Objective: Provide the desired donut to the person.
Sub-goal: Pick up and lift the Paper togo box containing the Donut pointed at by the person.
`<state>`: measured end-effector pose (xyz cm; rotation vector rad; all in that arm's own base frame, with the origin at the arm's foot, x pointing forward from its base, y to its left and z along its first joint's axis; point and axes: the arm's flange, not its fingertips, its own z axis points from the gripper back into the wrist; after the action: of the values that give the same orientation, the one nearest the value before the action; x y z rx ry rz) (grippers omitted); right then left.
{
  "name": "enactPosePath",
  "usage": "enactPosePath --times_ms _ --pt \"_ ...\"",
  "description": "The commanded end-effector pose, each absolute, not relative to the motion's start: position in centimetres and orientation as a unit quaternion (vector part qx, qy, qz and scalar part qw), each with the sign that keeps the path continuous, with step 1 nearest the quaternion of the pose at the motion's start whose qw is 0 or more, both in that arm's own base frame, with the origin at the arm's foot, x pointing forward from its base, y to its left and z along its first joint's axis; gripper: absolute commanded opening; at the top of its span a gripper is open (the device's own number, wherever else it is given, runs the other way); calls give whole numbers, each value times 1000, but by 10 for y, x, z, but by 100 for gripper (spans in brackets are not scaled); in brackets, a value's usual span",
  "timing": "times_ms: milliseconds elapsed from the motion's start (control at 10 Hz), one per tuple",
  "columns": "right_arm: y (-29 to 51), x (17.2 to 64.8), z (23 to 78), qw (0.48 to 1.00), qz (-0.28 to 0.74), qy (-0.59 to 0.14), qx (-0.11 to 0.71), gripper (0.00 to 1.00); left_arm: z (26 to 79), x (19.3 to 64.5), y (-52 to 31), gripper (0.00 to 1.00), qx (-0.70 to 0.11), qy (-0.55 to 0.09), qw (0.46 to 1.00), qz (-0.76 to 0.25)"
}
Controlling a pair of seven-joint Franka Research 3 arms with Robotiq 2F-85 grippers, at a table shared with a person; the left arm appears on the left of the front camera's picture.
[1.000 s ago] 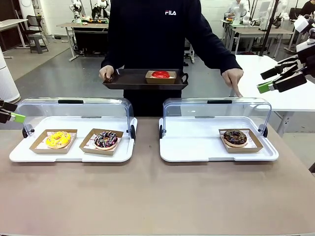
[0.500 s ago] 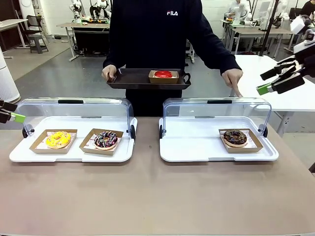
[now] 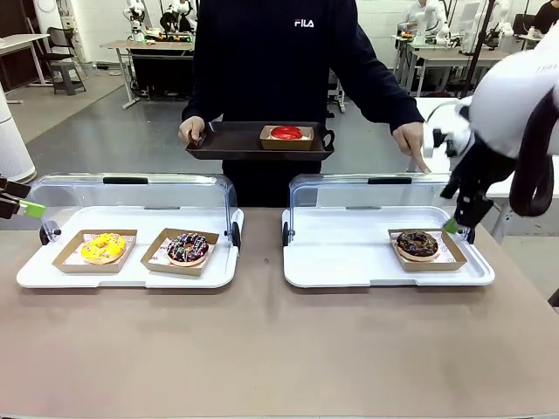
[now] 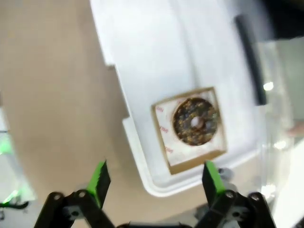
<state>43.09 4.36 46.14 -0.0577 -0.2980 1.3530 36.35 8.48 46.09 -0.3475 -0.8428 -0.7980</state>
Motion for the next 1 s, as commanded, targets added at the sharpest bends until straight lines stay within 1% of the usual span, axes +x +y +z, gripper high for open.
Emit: enactPosePath --times_ms 0,200,400,600,800,900 --pt "30 458 417 763 635 -125 -16 100 457 365 87 100 -167 -403 815 -381" --pt "12 463 391 735 667 -114 -43 100 457 365 87 100 -167 -403 815 -381" --pt "2 469 367 726 671 -146 -41 100 457 365 87 100 -167 -403 815 -381" --pt "-5 475 358 728 673 -125 -33 100 457 365 87 100 -167 -403 815 -381" --pt "-10 492 347 733 667 -137 -15 100 457 365 87 100 -167 -403 815 -381" --pt "-10 493 339 733 669 -119 -1 100 457 365 87 100 -167 -403 815 -381"
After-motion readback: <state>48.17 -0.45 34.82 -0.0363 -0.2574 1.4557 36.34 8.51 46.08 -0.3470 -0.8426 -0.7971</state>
